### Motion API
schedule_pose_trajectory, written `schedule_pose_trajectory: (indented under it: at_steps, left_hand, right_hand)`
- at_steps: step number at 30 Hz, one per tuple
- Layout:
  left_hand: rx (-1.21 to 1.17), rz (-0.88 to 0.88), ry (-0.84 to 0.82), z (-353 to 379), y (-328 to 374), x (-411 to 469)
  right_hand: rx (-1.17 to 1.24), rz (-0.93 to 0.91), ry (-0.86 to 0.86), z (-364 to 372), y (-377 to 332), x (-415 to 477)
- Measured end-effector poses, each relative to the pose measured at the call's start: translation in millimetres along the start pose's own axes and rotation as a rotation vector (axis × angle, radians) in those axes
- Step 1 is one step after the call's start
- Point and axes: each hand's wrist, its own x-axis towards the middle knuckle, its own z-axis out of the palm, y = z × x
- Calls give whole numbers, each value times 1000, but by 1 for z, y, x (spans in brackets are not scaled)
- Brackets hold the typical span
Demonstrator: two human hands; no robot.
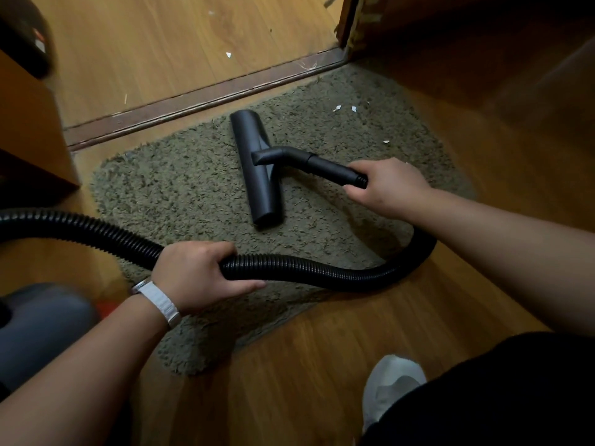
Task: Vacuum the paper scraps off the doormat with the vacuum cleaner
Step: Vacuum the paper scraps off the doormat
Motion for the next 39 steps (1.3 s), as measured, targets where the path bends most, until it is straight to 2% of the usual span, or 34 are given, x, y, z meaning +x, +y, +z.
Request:
schedule_pose_trajectory:
  at_steps: [5,16,21,28,34,39]
  left_hand:
    - [-12,6,3,-1,0,1]
    - [-10,-26,-48,4,-2,8]
    - [-33,-67,-37,-3,2,27]
    - [-6,-168,-96,-5,4,44]
    - [-37,-180,-119,-9,-4,73]
    - [-18,-193,-128,-12,-5,94]
  right_hand:
    - [-5,6,21,0,0,0]
    - [146,242,79,2,59,-17]
    - [175,227,72,2,56,-16]
    - [93,191,67,0,43,-7]
    - [250,337,134,-9,66,-5]
    - [285,439,210,-20,92,-6]
